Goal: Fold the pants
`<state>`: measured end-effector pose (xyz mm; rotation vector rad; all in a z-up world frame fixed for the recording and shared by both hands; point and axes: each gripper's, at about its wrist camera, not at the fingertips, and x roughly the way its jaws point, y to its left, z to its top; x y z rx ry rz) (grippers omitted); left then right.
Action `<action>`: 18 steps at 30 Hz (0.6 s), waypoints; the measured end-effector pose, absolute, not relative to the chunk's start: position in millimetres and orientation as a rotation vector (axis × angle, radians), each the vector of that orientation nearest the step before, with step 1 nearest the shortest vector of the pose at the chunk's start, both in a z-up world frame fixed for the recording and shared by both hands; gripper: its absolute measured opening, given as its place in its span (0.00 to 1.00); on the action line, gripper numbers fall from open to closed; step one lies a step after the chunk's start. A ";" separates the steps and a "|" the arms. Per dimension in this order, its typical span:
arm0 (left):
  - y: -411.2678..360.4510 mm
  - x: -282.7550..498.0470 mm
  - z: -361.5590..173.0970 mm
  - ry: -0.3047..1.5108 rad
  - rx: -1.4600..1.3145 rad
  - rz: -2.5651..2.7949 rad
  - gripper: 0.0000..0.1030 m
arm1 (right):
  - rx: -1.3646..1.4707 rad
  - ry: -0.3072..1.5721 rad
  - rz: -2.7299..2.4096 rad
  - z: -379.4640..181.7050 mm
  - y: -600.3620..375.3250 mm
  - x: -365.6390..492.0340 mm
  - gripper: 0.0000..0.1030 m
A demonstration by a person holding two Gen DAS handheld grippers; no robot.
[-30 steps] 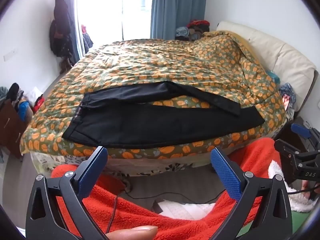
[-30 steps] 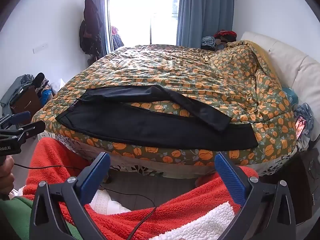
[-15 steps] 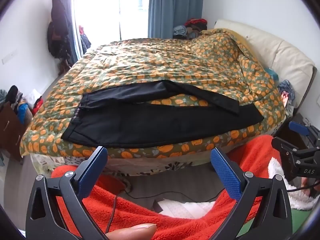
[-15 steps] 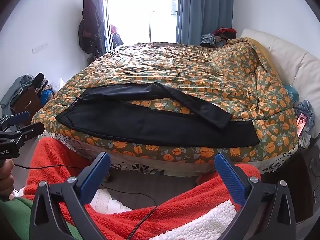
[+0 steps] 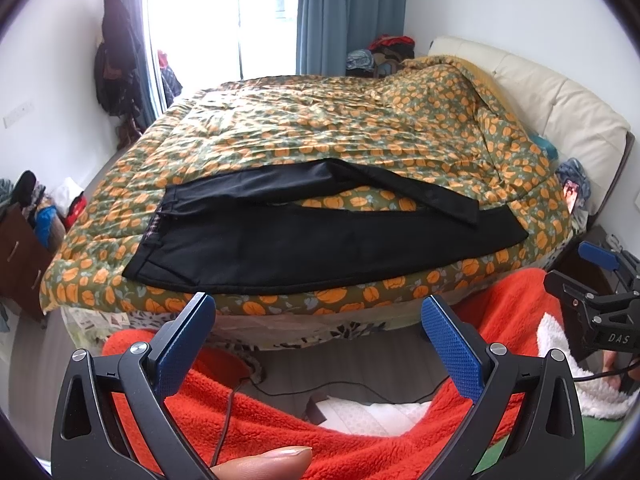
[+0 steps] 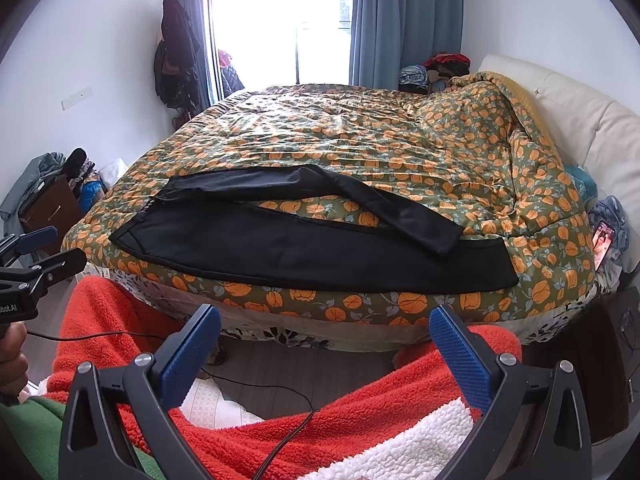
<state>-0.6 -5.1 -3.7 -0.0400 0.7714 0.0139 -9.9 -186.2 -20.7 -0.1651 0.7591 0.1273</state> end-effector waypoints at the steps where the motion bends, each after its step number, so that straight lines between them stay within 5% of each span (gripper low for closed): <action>1: -4.4 -0.3 -3.2 0.772 -0.042 0.014 1.00 | -0.164 0.759 0.125 -19.5 -186.8 -9.3 1.00; 18: 2.2 2.5 -7.6 0.810 0.000 0.088 1.00 | -0.160 0.769 0.119 -18.0 -184.9 -8.7 1.00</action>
